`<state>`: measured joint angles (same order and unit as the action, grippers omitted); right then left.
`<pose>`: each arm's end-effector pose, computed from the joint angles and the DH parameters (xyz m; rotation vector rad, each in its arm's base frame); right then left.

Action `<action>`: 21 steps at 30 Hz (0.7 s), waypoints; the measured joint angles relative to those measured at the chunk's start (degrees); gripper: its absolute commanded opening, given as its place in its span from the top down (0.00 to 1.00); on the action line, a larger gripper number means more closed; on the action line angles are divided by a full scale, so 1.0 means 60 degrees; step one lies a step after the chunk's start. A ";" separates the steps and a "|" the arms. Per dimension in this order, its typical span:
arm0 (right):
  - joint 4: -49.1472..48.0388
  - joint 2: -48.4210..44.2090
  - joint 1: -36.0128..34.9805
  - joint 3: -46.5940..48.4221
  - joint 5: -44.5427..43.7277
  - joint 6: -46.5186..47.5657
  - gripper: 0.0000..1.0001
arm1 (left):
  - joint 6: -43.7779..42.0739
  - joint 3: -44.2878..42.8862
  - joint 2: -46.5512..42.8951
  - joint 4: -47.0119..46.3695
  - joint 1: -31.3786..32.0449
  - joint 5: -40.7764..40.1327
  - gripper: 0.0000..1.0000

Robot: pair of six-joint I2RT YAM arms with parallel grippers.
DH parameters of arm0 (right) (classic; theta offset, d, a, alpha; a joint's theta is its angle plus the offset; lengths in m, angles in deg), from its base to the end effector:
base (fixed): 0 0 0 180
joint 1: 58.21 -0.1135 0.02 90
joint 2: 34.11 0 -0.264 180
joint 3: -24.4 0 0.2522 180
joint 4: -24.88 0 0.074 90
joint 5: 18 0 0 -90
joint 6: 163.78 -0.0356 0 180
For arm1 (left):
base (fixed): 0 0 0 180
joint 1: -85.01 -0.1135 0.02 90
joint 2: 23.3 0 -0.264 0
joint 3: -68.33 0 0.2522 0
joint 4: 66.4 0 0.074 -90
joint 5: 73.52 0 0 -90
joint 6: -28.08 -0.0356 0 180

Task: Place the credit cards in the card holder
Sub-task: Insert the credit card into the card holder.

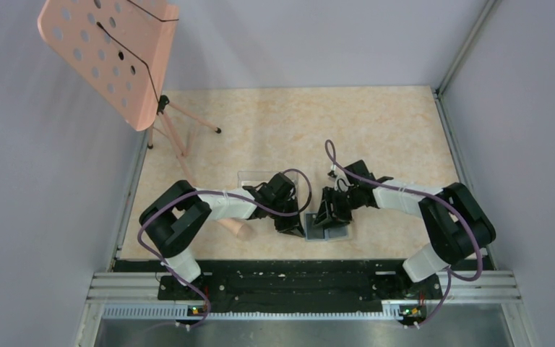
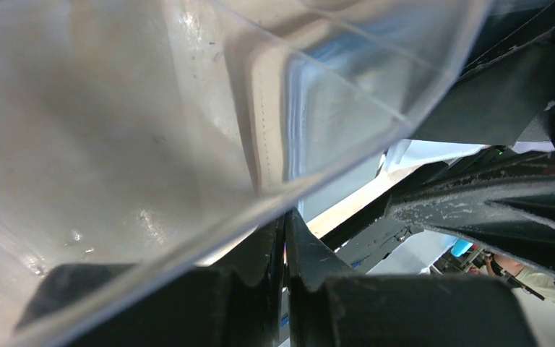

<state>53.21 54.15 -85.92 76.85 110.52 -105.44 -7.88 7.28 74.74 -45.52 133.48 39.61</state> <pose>0.2207 0.1410 0.1382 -0.1301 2.8529 1.1878 0.1985 -0.2452 0.1328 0.0300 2.9265 -1.0304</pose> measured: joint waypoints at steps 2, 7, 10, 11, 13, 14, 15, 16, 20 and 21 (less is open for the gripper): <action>0.0189 -0.0044 -0.0040 0.0018 -0.0124 0.0102 0.43 | -0.0004 0.0000 0.0000 0.0000 0.0000 -0.0004 0.91; 0.1096 -0.0641 -0.0138 0.0084 -0.0758 0.0597 0.39 | -0.0004 -0.0004 0.0000 -0.0004 0.0004 -0.0004 0.92; 0.1588 -0.1027 -0.0117 0.0135 -0.1206 0.0878 0.38 | -0.0004 -0.0007 0.0000 -0.0004 0.0004 -0.0004 0.92; 0.1756 -0.1140 -0.0084 0.0131 -0.1337 0.0965 0.38 | -0.0004 -0.0007 0.0000 -0.0004 0.0004 -0.0004 0.92; 0.2025 -0.1297 0.0022 0.0131 -0.1497 0.1107 0.37 | -0.0004 -0.0007 0.0000 -0.0004 0.0004 -0.0004 0.92; 0.2138 -0.1362 0.0113 0.0131 -0.1534 0.1177 0.37 | -0.0004 -0.0007 0.0000 -0.0004 0.0004 -0.0007 0.92; 0.2222 -0.1417 0.0248 0.0124 -0.1563 0.1249 0.37 | -0.0004 -0.0011 0.0000 0.0000 0.0007 -0.0007 0.92; 0.2306 -0.1457 0.0419 0.0120 -0.1581 0.1311 0.37 | -0.0007 -0.0011 0.0000 0.0000 0.0007 -0.0007 0.92; 0.2554 -0.1479 0.1002 0.0120 -0.1719 0.1461 0.37 | -0.0015 -0.0011 0.0004 0.0000 0.0011 -0.0004 0.92; 0.2619 -0.1479 0.1093 0.0120 -0.1767 0.1468 0.37 | -0.0018 -0.0011 0.0004 0.0000 0.0011 -0.0004 0.92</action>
<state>68.92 45.28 -79.36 77.58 99.92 -96.63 -7.99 7.21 74.76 -45.52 133.55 39.59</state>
